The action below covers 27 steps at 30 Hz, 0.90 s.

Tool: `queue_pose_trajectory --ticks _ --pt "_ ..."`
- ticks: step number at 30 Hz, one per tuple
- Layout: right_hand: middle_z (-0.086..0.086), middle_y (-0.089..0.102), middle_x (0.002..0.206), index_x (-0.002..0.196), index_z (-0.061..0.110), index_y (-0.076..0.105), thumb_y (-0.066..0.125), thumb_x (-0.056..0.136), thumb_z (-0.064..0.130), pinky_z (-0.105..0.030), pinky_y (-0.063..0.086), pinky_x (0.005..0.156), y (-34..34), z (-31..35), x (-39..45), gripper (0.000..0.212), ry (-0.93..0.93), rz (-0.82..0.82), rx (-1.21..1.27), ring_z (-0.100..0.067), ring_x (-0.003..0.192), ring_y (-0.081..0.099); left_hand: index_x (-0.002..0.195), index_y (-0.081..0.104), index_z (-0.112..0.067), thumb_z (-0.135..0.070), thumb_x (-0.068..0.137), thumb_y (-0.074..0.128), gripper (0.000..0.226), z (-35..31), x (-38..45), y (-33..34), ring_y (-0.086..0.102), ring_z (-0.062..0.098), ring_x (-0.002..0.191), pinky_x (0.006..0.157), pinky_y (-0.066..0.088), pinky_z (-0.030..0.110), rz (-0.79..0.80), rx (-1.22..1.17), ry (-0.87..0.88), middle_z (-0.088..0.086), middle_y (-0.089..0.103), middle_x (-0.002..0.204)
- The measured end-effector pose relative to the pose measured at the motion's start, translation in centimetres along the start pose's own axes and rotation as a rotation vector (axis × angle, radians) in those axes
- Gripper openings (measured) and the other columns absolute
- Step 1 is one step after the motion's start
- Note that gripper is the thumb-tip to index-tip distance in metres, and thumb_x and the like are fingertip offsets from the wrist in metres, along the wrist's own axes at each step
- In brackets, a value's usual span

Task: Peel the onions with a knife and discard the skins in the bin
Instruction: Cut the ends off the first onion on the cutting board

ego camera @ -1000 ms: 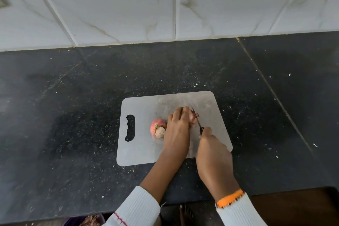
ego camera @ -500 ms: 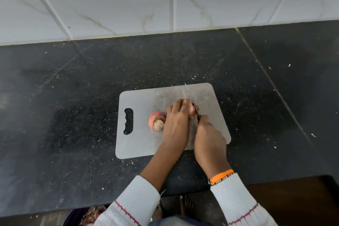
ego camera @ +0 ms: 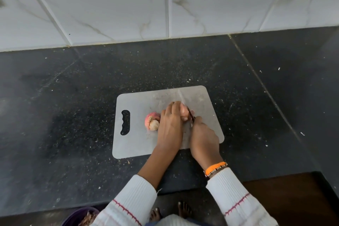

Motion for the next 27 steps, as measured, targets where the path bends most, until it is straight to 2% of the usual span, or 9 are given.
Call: queue_pose_trajectory --ticks 2,4,8,10,12,16,21,24,27 --pt "-0.01 0.062 0.109 0.116 0.012 0.043 0.03 0.1 0.021 -0.035 0.045 0.076 -0.3 -0.3 0.4 0.022 -0.01 0.015 0.024 -0.027 0.098 0.061 0.119 0.047 -0.006 -0.004 0.08 0.063 0.042 0.2 -0.1 -0.5 0.051 0.028 0.104 0.078 0.035 0.025 -0.026 -0.059 -0.005 0.011 0.048 0.122" --pt "-0.012 0.062 0.109 0.116 0.011 0.044 0.028 0.1 0.019 -0.035 0.041 0.073 -0.6 -0.6 0.8 0.024 -0.015 0.04 0.041 -0.029 0.1 0.06 0.112 0.049 -0.006 -0.001 0.076 0.065 0.039 0.4 -0.3 -0.9 0.054 0.027 0.097 0.074 0.04 0.028 -0.019 -0.075 -0.017 0.01 0.05 0.118" --pt "-0.012 0.062 0.106 0.115 0.011 0.044 0.033 0.1 0.019 -0.034 0.041 0.071 -0.8 -0.6 0.8 0.021 -0.06 0.052 0.05 -0.029 0.097 0.06 0.116 0.048 -0.001 0.005 0.079 0.055 0.038 0.6 -0.4 -1.4 0.055 0.03 0.098 0.077 0.04 0.032 0.0 -0.065 -0.051 0.013 0.055 0.116" --pt "-0.01 0.062 0.103 0.117 0.011 0.043 0.034 0.099 0.018 -0.032 0.04 0.068 -0.6 -0.7 0.6 0.021 -0.078 0.046 0.04 -0.027 0.094 0.06 0.111 0.045 -0.001 0.006 0.08 0.052 0.032 0.7 -0.5 -1.1 0.057 0.033 0.092 0.073 0.042 0.036 0.033 -0.094 -0.061 0.016 0.059 0.104" --pt "-0.009 0.062 0.098 0.115 0.011 0.044 0.034 0.1 0.019 -0.031 0.04 0.065 -0.6 -1.1 0.6 0.019 -0.1 0.019 0.05 -0.023 0.086 0.059 0.108 0.04 -0.002 0.005 0.082 0.052 0.029 1.0 -0.7 -0.6 0.057 0.031 0.083 0.065 0.04 0.03 0.077 -0.159 -0.062 0.011 0.057 0.089" --pt "-0.002 0.056 0.085 0.114 0.011 0.046 0.036 0.099 0.021 -0.027 0.038 0.059 -1.5 -1.8 -0.1 0.02 -0.119 -0.051 0.12 -0.015 0.074 0.055 0.111 0.038 -0.006 0.007 0.077 0.06 0.043 1.3 -0.7 -0.2 0.049 0.015 0.086 0.065 0.038 0.015 0.074 -0.291 -0.058 0.006 0.052 0.102" --pt "0.002 0.053 0.081 0.11 0.013 0.047 0.037 0.099 0.024 -0.022 0.037 0.054 -2.9 -1.3 -1.7 0.018 -0.186 -0.117 0.14 -0.011 0.069 0.053 0.106 0.044 -0.009 0.01 0.07 0.061 0.045 1.5 -0.7 -0.7 0.048 0.019 0.092 0.07 0.026 0.018 -0.104 -0.205 0.011 0.005 0.054 0.104" --pt "0.002 0.055 0.087 0.115 0.017 0.043 0.037 0.099 0.026 -0.021 0.039 0.058 -2.7 -0.4 -2.7 0.019 -0.208 -0.099 0.059 -0.011 0.075 0.057 0.102 0.044 -0.015 0.013 0.067 0.062 0.048 1.0 -0.9 -0.7 0.042 0.016 0.087 0.067 0.02 0.017 -0.161 -0.12 0.097 0.003 0.055 0.102" --pt "-0.002 0.061 0.1 0.117 0.016 0.039 0.036 0.1 0.024 -0.026 0.046 0.064 -2.0 -0.1 -3.2 0.02 -0.155 -0.072 -0.057 -0.017 0.085 0.064 0.099 0.042 -0.02 0.018 0.061 0.059 0.056 0.8 -1.2 -0.7 0.035 0.011 0.083 0.064 0.018 0.018 -0.2 -0.081 0.118 -0.001 0.054 0.099"
Point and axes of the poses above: each hand's wrist, its own x-axis towards the middle knuckle, its own y-axis out of the palm, z = x × y, the point moved 8 cm from there along x, towards the middle knuckle
